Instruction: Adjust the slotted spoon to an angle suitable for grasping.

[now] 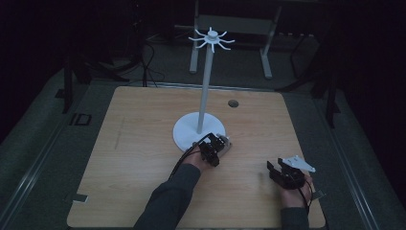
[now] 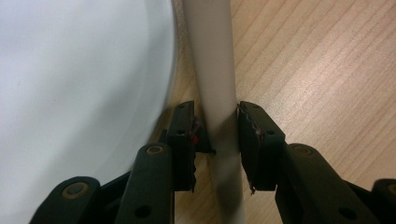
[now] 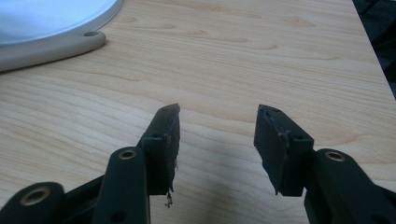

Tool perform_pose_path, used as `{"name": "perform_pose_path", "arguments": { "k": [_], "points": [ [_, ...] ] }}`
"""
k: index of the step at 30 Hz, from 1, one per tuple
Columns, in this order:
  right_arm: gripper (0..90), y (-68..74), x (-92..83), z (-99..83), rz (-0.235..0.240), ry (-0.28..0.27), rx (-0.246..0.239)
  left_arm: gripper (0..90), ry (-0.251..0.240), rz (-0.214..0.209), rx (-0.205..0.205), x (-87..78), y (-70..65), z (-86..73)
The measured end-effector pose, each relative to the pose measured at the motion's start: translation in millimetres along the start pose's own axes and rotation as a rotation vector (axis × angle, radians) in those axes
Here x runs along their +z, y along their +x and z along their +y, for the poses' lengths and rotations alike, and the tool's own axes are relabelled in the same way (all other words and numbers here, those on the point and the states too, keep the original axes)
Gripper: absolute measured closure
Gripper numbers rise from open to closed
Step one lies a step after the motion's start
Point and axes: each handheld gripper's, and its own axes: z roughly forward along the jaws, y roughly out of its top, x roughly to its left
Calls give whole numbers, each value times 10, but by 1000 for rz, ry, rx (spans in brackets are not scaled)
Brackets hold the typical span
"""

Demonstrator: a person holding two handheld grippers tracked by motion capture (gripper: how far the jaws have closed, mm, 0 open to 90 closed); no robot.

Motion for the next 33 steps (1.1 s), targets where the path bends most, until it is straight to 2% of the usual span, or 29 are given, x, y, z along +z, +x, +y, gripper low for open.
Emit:
{"name": "perform_pose_path", "arguments": {
  "k": [9, 14, 22, 29, 33],
  "points": [
    [499, 2, 2, -1, 1, 1, -3, 699, -9, -3, -12, 24, -10, 33],
    [499, 8, 5, -2, 4, 2, -6, 715, -13, -27, -32, 24, 23, 24],
    [499, 0, 6, -3, 2, 1, -3, 728, -26, -36, -17, 13, -30, 19],
    [498, -2, 4, -4, 1, 0, -1, 732, -76, -18, -17, -99, -70, -18],
    [498, -2, 6, -5, -1, 1, 0, 732, -123, -5, -41, -213, -56, -58]
  ]
}}
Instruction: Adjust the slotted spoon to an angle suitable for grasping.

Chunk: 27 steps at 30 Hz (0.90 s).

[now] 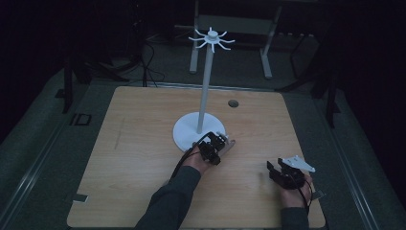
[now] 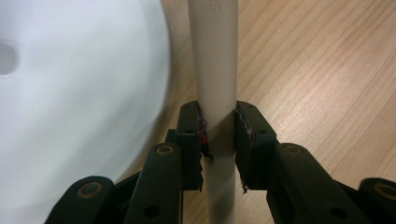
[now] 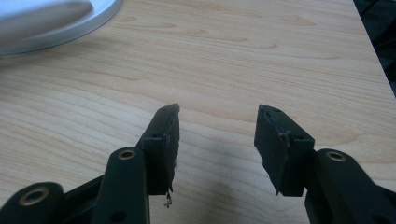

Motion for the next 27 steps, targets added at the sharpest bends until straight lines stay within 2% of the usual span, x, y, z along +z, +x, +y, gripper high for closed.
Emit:
{"name": "perform_pose_path", "arguments": {
  "k": [6, 12, 20, 27],
  "points": [
    [498, 1, 5, -3, 0, 0, -2, 733, -87, 35, -37, -222, 52, -56],
    [498, 4, 7, -4, -1, 1, -1, 735, -185, 69, -97, -441, 143, -127],
    [497, 4, 10, -5, -2, 1, -1, 737, -267, 123, -137, -660, 199, -209],
    [497, -11, 9, -9, -6, 2, 7, 738, -318, 147, -173, -737, 232, -270]
  ]
}}
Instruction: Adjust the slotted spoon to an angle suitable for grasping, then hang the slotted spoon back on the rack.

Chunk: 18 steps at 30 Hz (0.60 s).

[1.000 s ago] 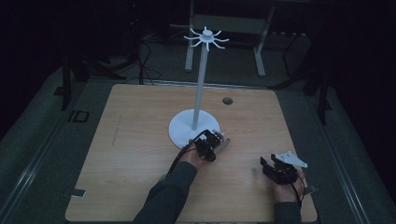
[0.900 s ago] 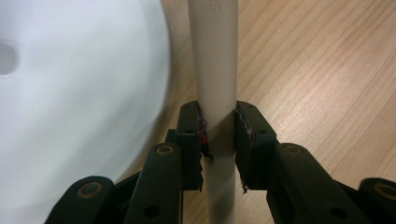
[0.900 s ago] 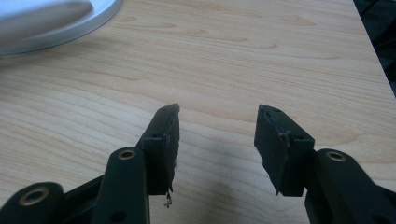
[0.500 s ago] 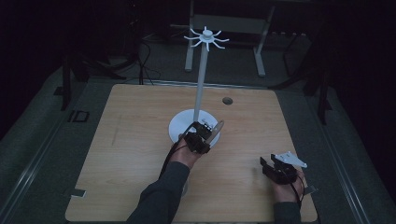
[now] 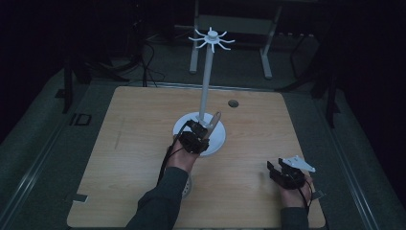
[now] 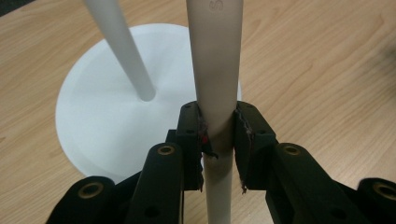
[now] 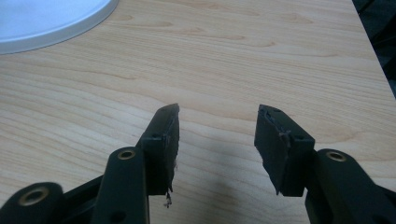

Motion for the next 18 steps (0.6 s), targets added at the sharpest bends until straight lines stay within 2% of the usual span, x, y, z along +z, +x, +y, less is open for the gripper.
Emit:
{"name": "perform_pose_path", "arguments": {
  "k": [3, 12, 18],
  "points": [
    [497, 1, -1, -1, 0, -1, 0, 737, -20, 11, -17, -49, 18, -19],
    [495, 20, 8, 3, 1, 0, -5, 738, -74, 31, -26, -180, 20, -23],
    [495, 23, 5, 2, 0, -1, -4, 738, -111, 35, -49, -235, 32, -19]
  ]
}}
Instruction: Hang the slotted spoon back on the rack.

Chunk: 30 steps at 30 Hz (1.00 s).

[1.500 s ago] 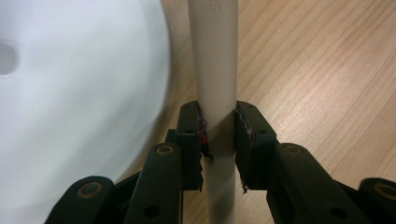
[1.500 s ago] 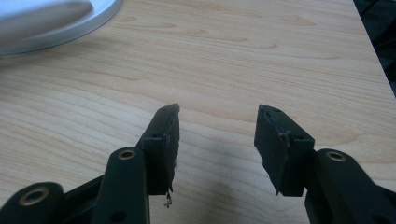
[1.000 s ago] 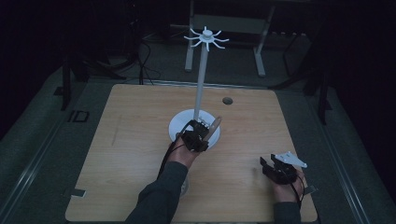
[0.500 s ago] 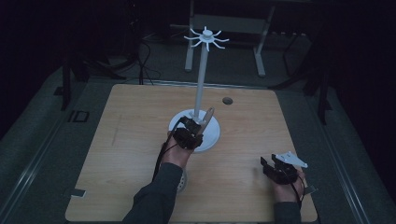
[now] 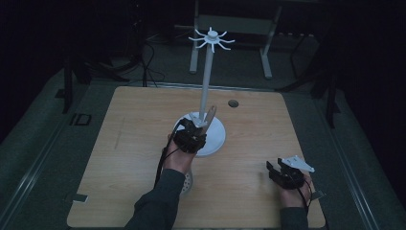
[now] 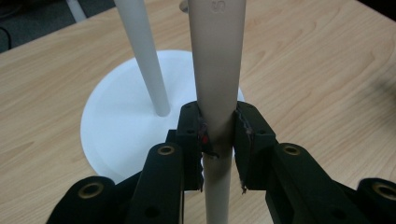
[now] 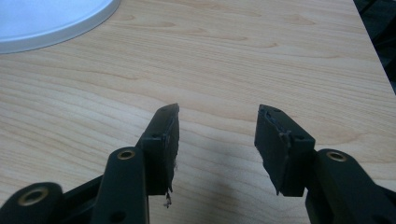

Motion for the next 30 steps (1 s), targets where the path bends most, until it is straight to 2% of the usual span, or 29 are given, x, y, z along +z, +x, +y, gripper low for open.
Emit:
{"name": "perform_pose_path", "arguments": {
  "k": [10, 22, 30],
  "points": [
    [495, 1, 0, 1, 0, -1, -5, 739, -89, 35, -31, -129, -3, 22],
    [495, 7, -1, -1, 2, 0, -4, 740, -212, 87, -43, -271, 4, 41],
    [494, 12, 6, -3, 4, 0, -7, 740, -277, 114, -54, -353, 21, 78]
  ]
}}
